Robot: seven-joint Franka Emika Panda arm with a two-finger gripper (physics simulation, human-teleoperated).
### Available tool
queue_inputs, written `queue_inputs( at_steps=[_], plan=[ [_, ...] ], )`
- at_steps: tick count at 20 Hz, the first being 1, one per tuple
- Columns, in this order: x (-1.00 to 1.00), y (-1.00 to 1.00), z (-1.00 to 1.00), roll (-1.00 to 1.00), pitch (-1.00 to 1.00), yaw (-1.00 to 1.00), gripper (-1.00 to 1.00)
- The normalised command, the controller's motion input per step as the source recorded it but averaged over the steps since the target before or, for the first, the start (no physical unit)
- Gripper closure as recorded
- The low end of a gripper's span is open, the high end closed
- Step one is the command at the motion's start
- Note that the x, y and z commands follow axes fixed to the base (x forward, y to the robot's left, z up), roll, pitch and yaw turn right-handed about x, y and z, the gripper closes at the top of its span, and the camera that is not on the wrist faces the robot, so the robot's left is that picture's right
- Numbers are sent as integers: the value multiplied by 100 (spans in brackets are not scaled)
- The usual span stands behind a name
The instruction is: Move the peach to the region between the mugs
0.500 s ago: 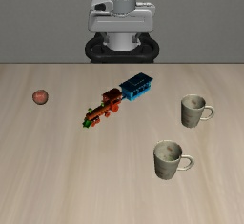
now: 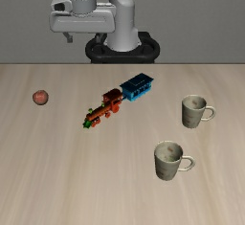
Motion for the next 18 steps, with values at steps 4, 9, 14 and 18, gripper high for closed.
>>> queue_inputs(
  at_steps=[4,9,14,18],
  plan=[
    [0,-100,0,0,0,0,-100],
    [0,-100,0,0,0,0,-100],
    [0,-80,-20,0,0,0,-100],
    [0,0,-100,0,0,0,-100]
  ],
)
